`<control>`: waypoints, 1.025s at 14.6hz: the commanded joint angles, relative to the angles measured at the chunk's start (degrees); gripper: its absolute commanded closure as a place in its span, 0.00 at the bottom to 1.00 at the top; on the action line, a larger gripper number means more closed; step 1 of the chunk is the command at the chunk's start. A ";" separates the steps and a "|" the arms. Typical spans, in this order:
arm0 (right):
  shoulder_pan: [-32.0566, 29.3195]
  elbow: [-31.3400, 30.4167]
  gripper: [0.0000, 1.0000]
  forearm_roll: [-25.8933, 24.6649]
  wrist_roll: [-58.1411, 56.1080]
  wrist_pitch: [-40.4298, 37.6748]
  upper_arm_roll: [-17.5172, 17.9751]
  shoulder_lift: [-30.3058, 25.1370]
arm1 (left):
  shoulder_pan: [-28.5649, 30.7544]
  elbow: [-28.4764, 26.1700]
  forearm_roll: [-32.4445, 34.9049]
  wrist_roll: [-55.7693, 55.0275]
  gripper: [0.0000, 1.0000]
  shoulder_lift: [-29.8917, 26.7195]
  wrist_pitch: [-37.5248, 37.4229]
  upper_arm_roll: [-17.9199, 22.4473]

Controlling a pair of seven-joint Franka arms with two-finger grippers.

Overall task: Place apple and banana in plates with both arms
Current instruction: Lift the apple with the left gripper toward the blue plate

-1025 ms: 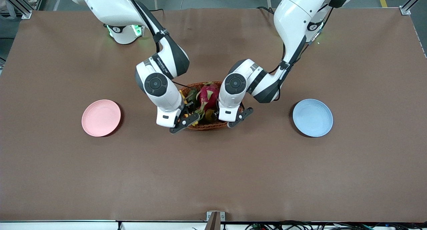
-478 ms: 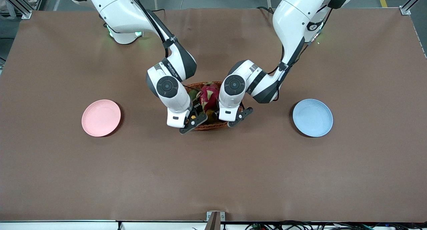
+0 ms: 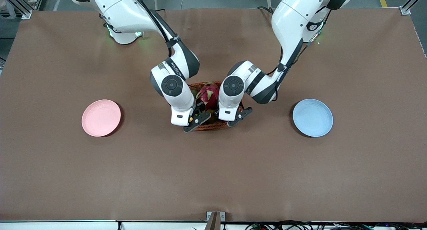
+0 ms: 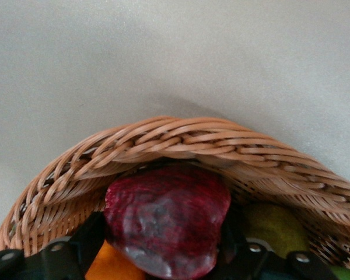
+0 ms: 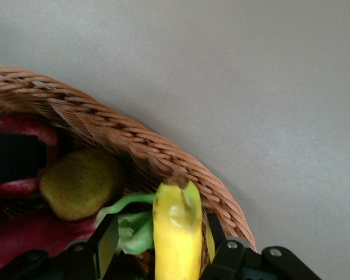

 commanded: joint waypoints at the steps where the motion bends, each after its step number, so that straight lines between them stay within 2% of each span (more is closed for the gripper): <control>1: 0.75 -0.17 0.31 0.10 -0.73 1.84 -0.69 0.93 | -1.02 0.03 -0.12 -0.84 0.50 0.38 0.07 0.44; 3: 0.75 -0.17 0.31 0.01 -0.82 1.85 -0.69 0.84 | -1.02 0.03 -0.12 -0.84 0.67 0.21 -0.02 0.44; 6: 0.83 -0.17 0.31 -2.45 -0.73 2.02 -0.69 1.02 | -0.41 0.46 -0.12 -0.84 0.82 -0.67 -1.77 0.53; 13: 1.45 -0.17 0.37 -4.12 -0.73 2.02 -0.69 1.63 | 5.12 1.51 -0.82 2.67 0.82 -12.43 -13.72 0.71; 15: 1.54 -0.17 0.42 -4.21 -0.73 1.93 -0.69 1.63 | 8.28 2.05 -0.82 5.56 0.82 -14.55 -16.62 0.80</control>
